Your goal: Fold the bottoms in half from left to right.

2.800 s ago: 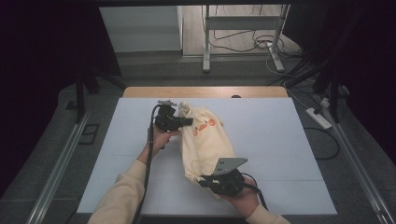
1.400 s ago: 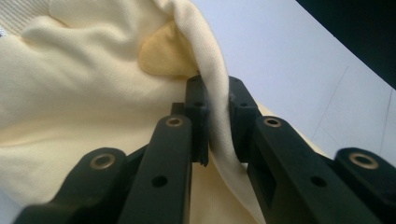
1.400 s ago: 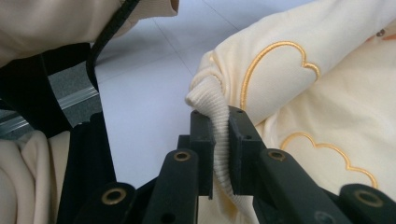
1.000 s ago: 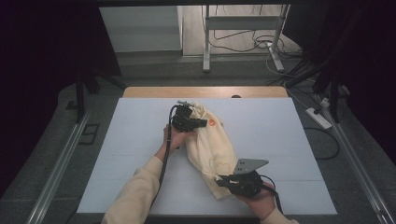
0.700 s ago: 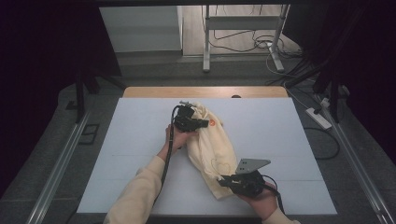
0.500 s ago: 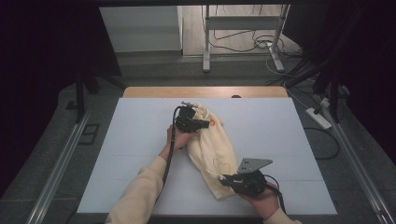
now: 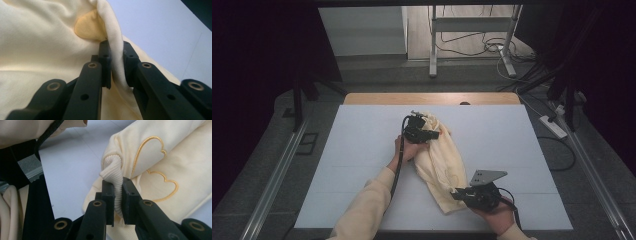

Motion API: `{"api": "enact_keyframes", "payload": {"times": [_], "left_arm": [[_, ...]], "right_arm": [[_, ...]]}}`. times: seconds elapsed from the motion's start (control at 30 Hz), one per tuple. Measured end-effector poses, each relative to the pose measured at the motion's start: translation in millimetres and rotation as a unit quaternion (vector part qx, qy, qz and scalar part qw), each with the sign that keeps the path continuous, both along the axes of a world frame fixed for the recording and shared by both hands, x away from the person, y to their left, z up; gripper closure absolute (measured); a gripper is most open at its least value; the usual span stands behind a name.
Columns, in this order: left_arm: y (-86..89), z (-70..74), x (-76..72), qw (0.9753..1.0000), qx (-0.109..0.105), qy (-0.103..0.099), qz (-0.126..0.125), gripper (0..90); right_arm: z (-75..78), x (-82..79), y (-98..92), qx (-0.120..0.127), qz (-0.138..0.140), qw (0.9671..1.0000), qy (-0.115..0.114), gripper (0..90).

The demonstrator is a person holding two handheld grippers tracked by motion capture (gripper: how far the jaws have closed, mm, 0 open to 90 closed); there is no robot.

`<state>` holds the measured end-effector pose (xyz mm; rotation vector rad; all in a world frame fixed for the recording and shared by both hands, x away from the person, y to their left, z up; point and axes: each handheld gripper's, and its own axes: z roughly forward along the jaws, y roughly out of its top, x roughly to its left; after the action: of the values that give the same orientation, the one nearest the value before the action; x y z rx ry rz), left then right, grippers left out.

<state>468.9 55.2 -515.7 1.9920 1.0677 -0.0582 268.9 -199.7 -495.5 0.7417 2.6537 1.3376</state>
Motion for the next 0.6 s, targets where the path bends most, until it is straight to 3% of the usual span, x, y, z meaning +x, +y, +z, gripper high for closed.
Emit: {"api": "enact_keyframes", "payload": {"times": [0.43, 0.6], "left_arm": [[-8.9, -6.7, 1.0, 0.9999, 0.009, 0.006, 0.001, 77.7], [-6.0, -2.0, -2.0, 0.9999, 0.001, -0.004, 0.010, 59.4]], "right_arm": [[-0.7, 1.6, -3.8, -0.001, -0.002, 1.0000, 0.003, 81.5], [0.1, 0.6, -4.0, 0.001, -0.006, 1.0000, -0.008, 76.3]]}}
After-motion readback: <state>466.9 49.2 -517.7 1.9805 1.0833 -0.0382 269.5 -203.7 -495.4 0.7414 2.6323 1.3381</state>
